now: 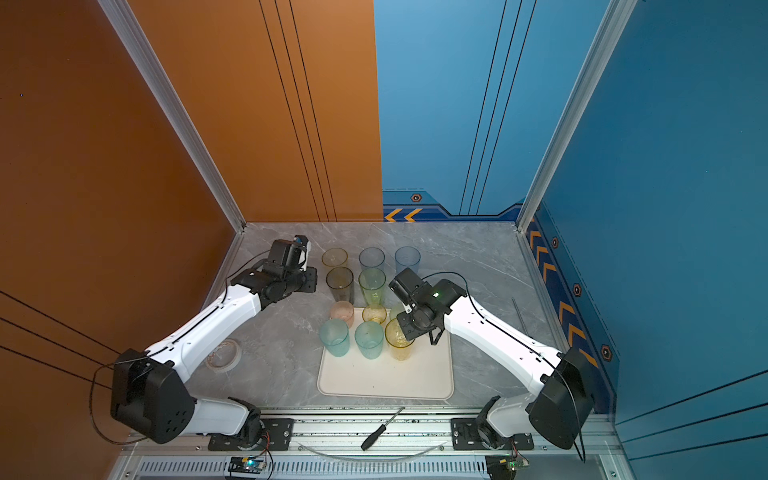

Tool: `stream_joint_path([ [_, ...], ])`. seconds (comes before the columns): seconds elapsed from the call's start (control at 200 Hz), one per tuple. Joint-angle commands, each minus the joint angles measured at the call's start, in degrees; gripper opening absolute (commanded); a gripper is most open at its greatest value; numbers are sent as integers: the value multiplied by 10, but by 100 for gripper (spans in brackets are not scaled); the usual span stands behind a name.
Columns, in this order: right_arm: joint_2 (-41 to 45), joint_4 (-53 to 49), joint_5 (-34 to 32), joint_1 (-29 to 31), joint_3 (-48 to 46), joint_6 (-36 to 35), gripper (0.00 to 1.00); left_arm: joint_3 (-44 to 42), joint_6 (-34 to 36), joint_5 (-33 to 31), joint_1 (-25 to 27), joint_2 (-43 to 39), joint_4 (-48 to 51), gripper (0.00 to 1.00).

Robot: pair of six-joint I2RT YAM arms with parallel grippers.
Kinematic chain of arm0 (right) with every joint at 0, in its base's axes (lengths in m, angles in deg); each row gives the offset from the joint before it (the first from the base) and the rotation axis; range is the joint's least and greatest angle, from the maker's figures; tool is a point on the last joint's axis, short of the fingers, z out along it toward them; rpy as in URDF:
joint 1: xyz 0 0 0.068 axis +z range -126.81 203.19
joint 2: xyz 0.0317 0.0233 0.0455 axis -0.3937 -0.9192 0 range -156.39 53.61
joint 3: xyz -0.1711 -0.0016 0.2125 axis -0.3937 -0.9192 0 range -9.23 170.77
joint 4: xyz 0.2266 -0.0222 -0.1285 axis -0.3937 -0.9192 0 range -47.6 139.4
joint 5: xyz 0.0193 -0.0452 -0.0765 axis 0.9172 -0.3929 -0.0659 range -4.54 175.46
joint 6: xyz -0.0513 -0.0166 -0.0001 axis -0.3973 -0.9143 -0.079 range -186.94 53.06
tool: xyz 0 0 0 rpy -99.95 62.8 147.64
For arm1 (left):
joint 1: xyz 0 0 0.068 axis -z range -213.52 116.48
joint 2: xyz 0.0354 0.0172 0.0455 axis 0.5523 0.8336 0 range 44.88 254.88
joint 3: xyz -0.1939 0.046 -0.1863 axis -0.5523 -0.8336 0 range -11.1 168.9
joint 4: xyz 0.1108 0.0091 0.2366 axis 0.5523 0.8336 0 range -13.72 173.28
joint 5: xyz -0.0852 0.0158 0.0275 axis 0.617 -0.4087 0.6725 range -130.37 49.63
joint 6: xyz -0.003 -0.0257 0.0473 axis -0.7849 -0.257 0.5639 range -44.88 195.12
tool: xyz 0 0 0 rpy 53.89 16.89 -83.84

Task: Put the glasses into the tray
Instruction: 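Carry yellow cup with right gripper onto tray near the teal cups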

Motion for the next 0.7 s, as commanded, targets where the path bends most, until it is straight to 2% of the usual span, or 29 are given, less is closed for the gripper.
stream_joint_path([
  [0.0,-4,18,7,-7,-11,16,0,11,4,5,4,4,1,29],
  [0.696,-12,48,23,-26,-32,18,0,9,4,5,4,5,1,29],
])
